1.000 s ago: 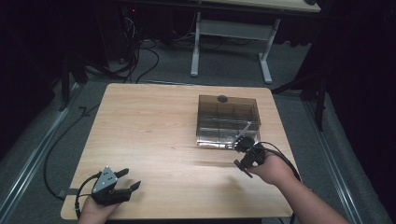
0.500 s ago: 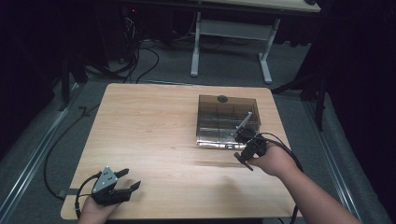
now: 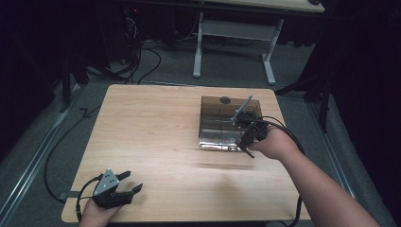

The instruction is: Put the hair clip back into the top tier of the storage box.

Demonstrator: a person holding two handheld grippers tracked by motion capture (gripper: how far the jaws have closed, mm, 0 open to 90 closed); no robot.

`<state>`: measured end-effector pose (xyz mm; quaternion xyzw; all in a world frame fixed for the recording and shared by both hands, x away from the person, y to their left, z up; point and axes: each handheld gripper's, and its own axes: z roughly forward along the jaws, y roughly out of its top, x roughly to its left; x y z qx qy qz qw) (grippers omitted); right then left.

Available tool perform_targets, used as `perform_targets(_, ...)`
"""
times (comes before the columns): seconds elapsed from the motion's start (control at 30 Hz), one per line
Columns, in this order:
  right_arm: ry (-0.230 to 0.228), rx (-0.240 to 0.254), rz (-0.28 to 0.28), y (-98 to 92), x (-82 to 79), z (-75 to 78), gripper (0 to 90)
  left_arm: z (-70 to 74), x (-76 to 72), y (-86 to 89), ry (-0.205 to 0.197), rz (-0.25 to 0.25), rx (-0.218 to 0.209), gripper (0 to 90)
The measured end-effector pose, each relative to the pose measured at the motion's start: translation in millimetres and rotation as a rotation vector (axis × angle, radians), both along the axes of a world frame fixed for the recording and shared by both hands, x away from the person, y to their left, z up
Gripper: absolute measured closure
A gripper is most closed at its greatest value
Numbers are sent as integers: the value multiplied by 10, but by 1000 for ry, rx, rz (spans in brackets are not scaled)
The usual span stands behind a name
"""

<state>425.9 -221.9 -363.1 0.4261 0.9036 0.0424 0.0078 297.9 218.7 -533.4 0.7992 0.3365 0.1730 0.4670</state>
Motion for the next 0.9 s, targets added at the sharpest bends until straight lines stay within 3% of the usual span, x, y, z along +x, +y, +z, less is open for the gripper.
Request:
perform_targets(0.3, 0, -8, -15, 88, 270, -7, 791, -1, 0, -2, 1, -2, 1, 319)
perform_targets(0.4, -20, -13, 11, 114, 379, -27, 791, 0, 1, 0, 2, -3, 2, 319)
perform_targets(0.9, -44, -12, 40, 275, 592, -267, 791, 0, 3, 3, 2, -9, 5, 319)
